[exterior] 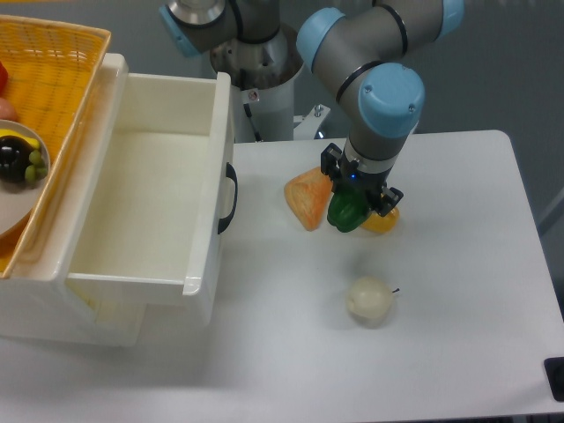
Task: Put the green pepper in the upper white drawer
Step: 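Close the gripper around the green bell pepper on the table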
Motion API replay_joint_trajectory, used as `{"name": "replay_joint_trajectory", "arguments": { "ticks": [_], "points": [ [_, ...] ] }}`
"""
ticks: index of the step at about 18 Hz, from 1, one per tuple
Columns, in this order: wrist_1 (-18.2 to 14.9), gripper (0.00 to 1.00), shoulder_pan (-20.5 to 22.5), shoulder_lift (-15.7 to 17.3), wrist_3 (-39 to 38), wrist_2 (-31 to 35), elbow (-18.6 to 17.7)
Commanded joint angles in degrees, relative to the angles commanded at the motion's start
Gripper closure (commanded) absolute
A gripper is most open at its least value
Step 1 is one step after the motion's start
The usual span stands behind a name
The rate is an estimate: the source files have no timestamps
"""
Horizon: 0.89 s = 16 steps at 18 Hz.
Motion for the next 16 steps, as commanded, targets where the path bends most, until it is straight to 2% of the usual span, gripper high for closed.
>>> {"name": "replay_joint_trajectory", "arguments": {
  "ticks": [8, 13, 16],
  "points": [
    [-0.3, 0.61, 0.5, 0.3, -0.8, -1.4, 0.2],
    [-2.7, 0.61, 2.6, 1.6, -0.9, -3.8, 0.9],
    [-3.4, 0.61, 2.6, 1.7, -4.2, -4.1, 1.8]
  ]
}}
